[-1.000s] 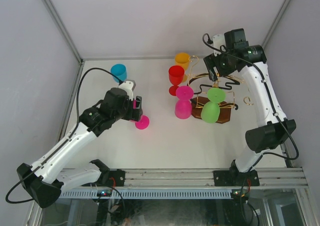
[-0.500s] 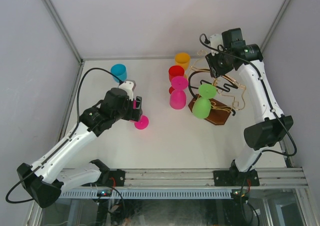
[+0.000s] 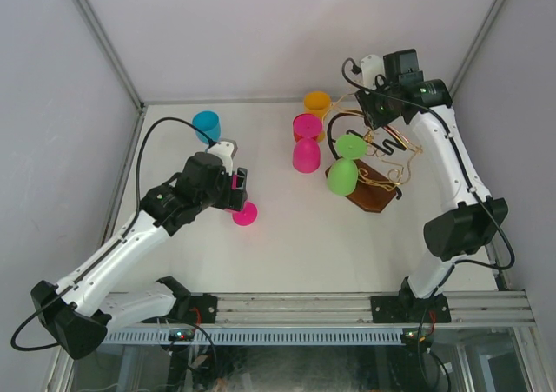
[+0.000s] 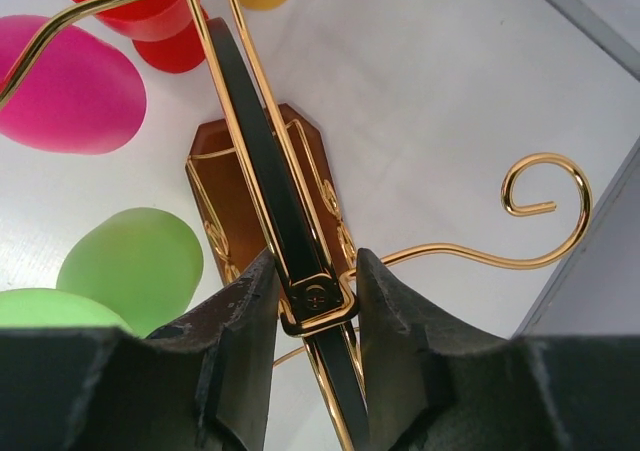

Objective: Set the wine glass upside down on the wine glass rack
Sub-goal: Move the wine rack to the center of the board.

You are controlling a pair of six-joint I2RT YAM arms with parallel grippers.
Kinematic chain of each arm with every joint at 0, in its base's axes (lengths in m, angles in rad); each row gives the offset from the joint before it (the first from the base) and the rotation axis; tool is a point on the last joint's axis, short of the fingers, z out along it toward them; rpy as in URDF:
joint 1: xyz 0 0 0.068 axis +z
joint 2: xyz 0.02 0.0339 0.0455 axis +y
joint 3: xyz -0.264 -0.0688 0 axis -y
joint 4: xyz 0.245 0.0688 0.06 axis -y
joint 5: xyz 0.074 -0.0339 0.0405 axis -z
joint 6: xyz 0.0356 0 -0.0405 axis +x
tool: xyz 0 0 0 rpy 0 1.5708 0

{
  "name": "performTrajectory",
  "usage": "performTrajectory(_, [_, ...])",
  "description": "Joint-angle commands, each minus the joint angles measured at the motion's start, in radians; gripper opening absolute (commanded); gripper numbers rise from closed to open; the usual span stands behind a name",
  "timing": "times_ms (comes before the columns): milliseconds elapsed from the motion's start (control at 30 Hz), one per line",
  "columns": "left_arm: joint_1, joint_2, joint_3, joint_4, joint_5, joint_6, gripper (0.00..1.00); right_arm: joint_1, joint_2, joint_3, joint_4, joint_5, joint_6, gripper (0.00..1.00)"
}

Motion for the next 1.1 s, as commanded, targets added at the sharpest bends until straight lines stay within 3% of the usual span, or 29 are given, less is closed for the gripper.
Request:
performTrajectory(0, [-0.002, -0.002, 0.008, 0.017, -0.011, 0.022, 0.78, 0.007, 0.020, -0.008, 0.093, -0.010, -0.051, 0.24])
performTrajectory(433, [-0.002, -0.005, 0.012, 0.010, -0.011, 0.030, 0.77, 0.007, 0.065, 0.010, 0.161, -0.113, -0.221, 0.19])
performTrajectory(667, [-0.002, -0.013, 0.013, 0.006, -0.007, 0.028, 0.77, 0.001, 0.070, 0.025, 0.151, -0.160, -0.286, 0.21])
performTrajectory(700, [-0.002, -0.016, 0.012, 0.005, -0.005, 0.027, 0.77, 0.001, 0.068, 0.025, 0.150, -0.165, -0.291, 0.23])
performTrajectory(900, [-0.002, -0.069, -0.006, 0.006, -0.006, 0.018, 0.76, -0.010, -0.007, 0.015, 0.187, -0.204, -0.244, 0.63])
performTrajectory(1067, [-0.002, -0.121, -0.026, 0.021, 0.012, 0.017, 0.76, -0.010, -0.112, 0.010, 0.238, -0.220, -0.171, 0.72])
